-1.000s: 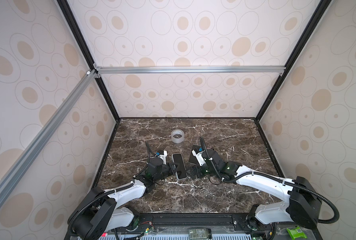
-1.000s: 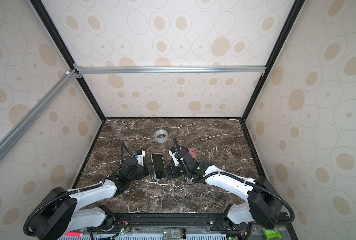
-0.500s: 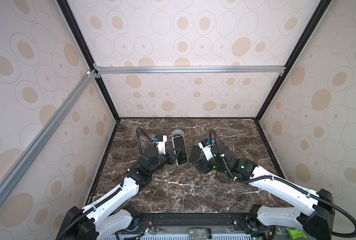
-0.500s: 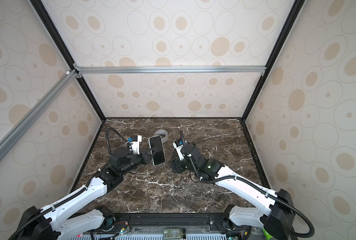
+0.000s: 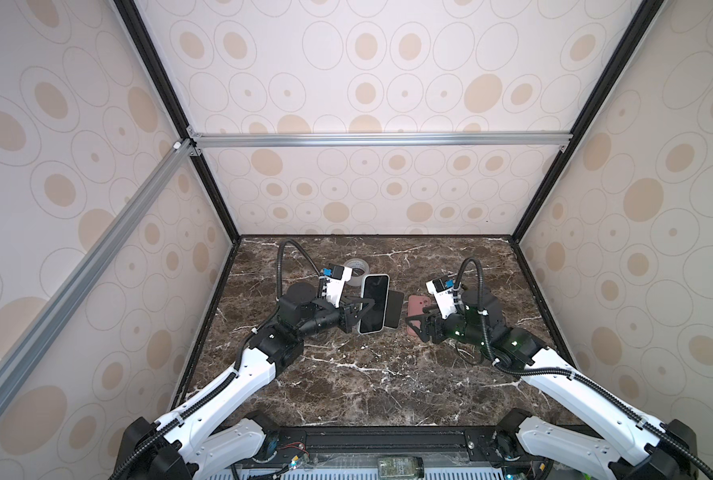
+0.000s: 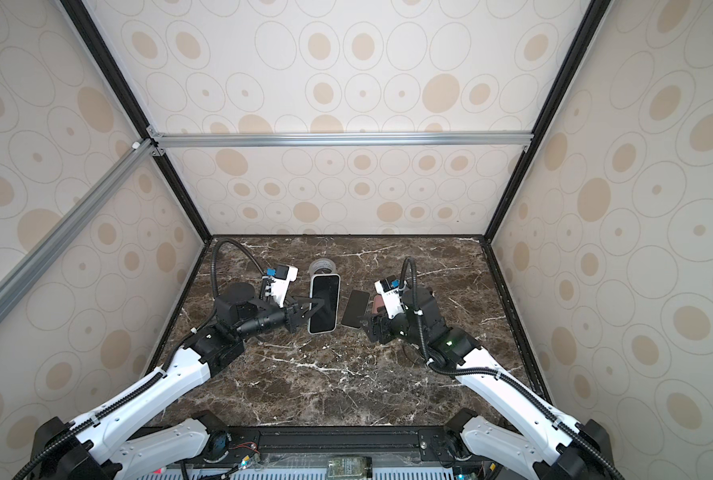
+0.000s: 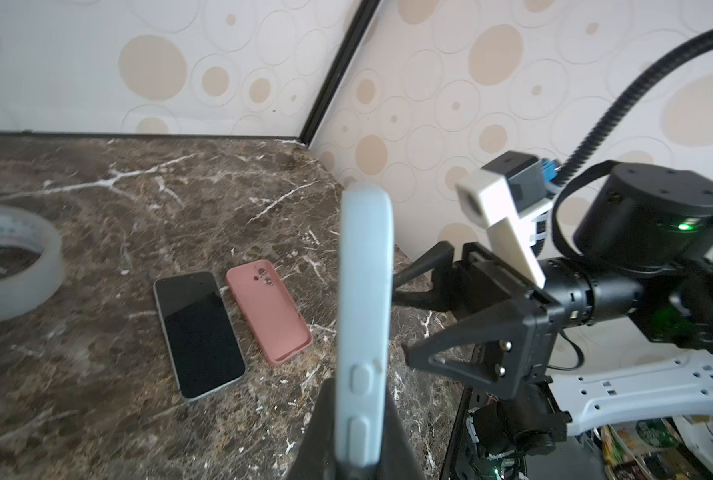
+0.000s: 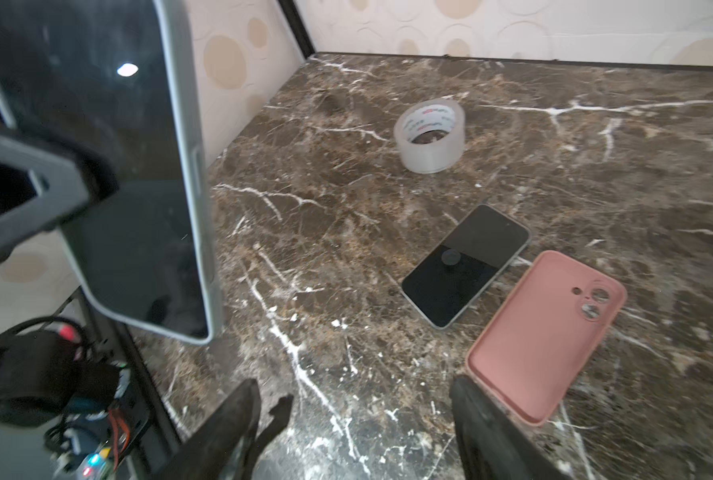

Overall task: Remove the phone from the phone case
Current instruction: 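Hold the phone upright with the left gripper while the right gripper approaches its far edge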

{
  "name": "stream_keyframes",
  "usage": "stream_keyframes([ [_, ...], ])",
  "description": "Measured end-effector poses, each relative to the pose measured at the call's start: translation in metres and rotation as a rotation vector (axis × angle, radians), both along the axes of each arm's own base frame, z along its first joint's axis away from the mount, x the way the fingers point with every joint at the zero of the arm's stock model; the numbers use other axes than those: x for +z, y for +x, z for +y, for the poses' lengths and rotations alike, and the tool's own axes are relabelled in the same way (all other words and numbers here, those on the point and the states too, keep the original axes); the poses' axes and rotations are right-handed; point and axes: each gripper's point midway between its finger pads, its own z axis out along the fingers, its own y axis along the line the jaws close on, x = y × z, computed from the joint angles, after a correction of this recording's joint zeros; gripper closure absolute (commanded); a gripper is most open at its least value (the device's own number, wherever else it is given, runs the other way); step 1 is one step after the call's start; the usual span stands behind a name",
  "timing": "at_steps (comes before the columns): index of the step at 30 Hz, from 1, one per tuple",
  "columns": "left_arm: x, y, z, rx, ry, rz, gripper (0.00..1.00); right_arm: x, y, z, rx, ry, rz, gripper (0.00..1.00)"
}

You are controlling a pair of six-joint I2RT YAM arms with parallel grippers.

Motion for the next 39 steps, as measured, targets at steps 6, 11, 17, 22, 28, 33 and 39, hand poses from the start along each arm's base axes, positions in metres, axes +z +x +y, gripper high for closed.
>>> stream_keyframes([
  [6,0.02,-0.012,-0.014,-0.134,0.002,-0.072,1.0,0.027,-0.025,0.012,0.179,0.064,-0.128,0.31],
  [11,0.011,-0.018,-0.019,-0.197,0.016,-0.048,1.0,0.031,-0.036,0.02,0.277,0.066,-0.175,0.28],
  [17,0.012,-0.025,-0.023,-0.251,-0.005,-0.033,1.0,0.032,-0.042,0.025,0.347,0.075,-0.243,0.27],
  [22,0.021,-0.024,-0.021,-0.278,-0.052,-0.031,1.0,0.017,-0.044,0.027,0.383,0.072,-0.299,0.31],
  [28,0.042,-0.028,-0.021,-0.326,-0.12,-0.073,1.0,0.025,-0.053,0.033,0.459,0.103,-0.374,0.31],
  [33,0.046,-0.034,-0.024,-0.374,-0.141,-0.075,1.0,0.031,-0.063,0.039,0.538,0.127,-0.416,0.39],
  [39,0.041,-0.036,-0.027,-0.41,-0.146,-0.049,1.0,0.04,-0.065,0.049,0.63,0.125,-0.438,0.45],
])
